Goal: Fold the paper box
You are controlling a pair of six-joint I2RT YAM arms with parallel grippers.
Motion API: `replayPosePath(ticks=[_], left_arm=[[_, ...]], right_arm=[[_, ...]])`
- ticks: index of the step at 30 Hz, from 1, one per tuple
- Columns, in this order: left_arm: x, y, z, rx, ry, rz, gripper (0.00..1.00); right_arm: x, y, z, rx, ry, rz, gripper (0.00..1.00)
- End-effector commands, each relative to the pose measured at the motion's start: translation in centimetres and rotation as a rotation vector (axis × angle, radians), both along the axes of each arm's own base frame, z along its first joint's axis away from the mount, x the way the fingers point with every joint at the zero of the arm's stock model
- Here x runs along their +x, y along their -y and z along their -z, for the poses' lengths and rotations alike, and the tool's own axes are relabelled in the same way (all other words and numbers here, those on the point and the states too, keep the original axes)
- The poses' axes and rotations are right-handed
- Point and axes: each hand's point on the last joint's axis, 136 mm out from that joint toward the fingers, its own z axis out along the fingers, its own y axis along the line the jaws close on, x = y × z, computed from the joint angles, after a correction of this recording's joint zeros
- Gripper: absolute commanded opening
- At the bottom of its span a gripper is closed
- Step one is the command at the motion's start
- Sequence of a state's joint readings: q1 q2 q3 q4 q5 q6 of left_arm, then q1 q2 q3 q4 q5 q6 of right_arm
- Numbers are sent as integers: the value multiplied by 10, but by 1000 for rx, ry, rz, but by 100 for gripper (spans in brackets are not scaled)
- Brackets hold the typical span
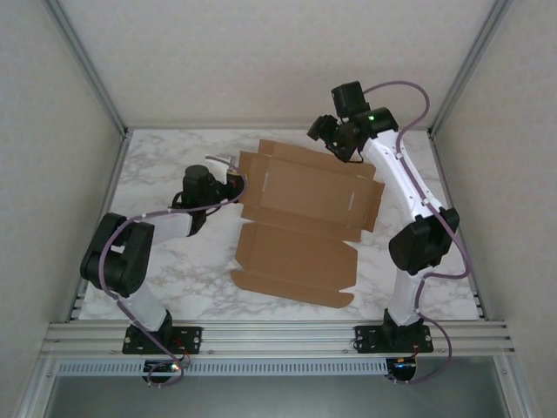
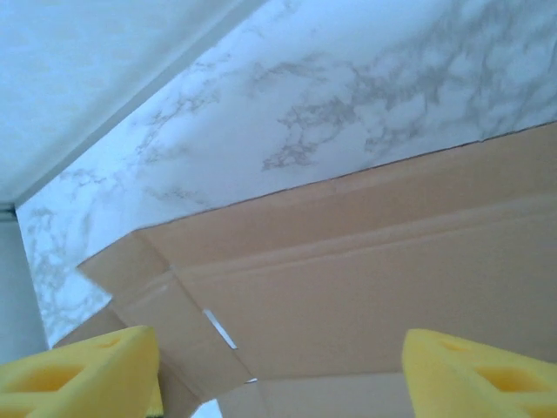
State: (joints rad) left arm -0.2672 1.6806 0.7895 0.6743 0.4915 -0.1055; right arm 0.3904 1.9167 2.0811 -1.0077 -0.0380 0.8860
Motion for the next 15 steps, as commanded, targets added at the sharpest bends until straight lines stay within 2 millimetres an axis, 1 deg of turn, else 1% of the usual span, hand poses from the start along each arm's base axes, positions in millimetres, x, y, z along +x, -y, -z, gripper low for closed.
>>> replayPosePath(ticks=[1, 3, 5, 6, 9, 12, 15], left_arm=[[2, -11, -41, 19, 197, -62, 0], [-2, -16, -46, 10, 223, -84, 0], [-5, -20, -51, 0, 247, -106, 0], [-7, -21, -53, -4, 258, -113, 0], [-10, -25, -57, -17, 285, -139, 0], [-13, -26, -61, -35, 307, -143, 0], [-14, -25, -63, -43, 319, -142, 0]], right_arm=[[-8, 0, 32, 185, -224, 178, 81], [-6, 3, 35, 241, -247, 253, 92], [-3, 7, 36, 294, -248, 318, 94], [-1, 9, 38, 316, -249, 345, 98], [9, 9, 42, 411, -246, 404, 99], [25, 7, 44, 487, -238, 439, 99], [42, 4, 38, 538, -205, 455, 99]])
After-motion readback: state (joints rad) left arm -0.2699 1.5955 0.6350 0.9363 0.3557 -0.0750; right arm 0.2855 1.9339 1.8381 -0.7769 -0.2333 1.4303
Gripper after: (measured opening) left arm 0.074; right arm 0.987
